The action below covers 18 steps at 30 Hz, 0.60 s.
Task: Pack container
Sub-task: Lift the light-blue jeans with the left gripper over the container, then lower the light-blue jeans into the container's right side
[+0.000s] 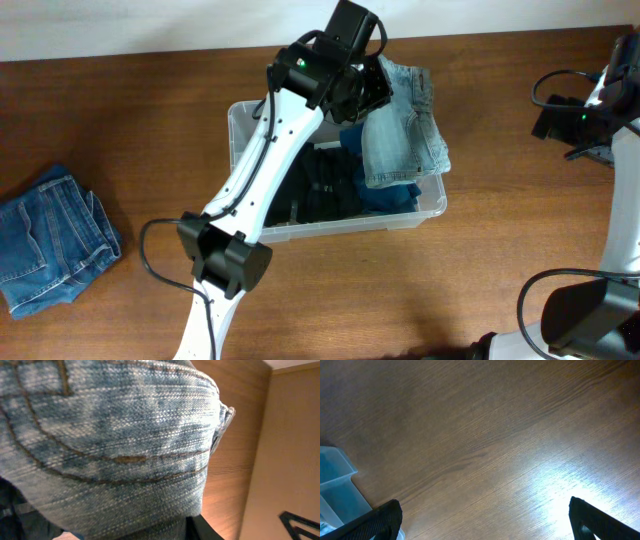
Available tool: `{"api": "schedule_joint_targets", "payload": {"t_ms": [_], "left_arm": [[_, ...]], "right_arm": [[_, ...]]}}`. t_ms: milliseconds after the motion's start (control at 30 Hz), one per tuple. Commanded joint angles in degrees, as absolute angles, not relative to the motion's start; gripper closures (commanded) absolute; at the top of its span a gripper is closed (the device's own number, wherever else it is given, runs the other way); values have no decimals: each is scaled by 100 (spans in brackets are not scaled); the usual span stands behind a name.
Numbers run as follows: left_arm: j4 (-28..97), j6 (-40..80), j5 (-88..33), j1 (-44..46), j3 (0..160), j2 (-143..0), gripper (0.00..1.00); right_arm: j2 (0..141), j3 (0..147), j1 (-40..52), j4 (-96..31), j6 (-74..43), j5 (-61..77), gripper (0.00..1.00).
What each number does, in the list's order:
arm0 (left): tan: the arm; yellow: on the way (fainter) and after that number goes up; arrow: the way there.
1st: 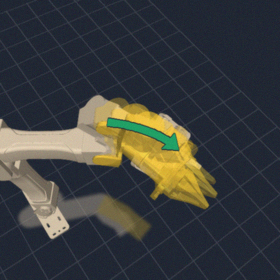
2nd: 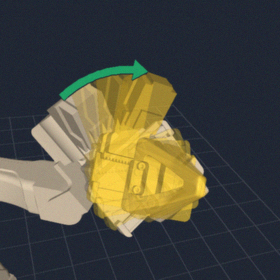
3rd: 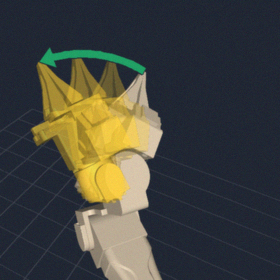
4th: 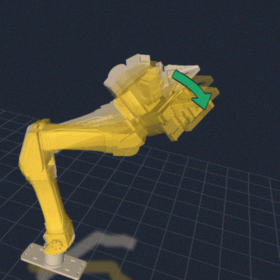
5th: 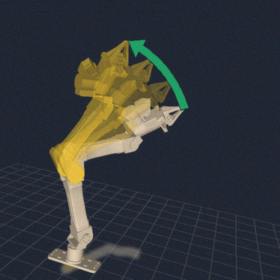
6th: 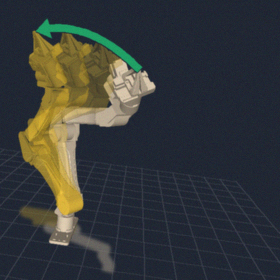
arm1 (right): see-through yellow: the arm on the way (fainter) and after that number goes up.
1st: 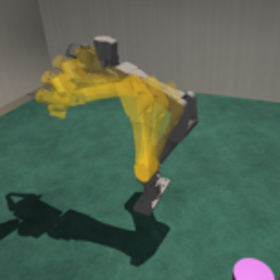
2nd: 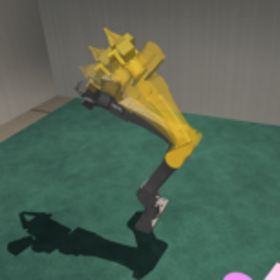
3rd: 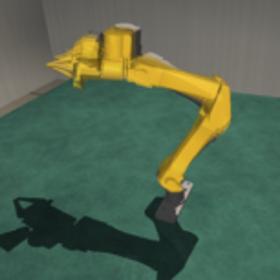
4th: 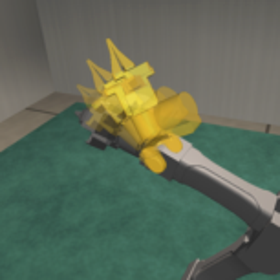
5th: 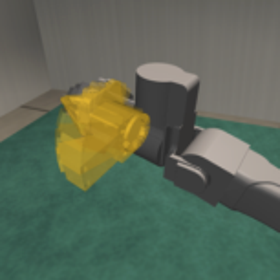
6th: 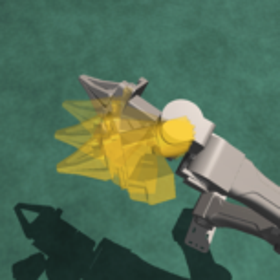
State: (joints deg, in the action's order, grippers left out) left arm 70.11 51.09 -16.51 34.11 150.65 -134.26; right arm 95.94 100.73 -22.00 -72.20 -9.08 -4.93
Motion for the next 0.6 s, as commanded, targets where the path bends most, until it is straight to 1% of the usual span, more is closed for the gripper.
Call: {"api": "schedule_joint_targets", "payload": {"t_ms": [0, 200, 567], "left_arm": [[7059, 5172, -1750, 3404, 15185, -13476, 100], [7500, 4936, -1057, 3426, 15185, -13502, 100], [7461, 4766, -954, 3461, 14962, -13506, 100]], "right_arm": [[9594, 10132, -2215, -7223, -947, -521, 2], [9594, 10132, -2215, -7225, -947, -521, 1], [9594, 10132, -2215, -7223, -947, -521, 1]]}}
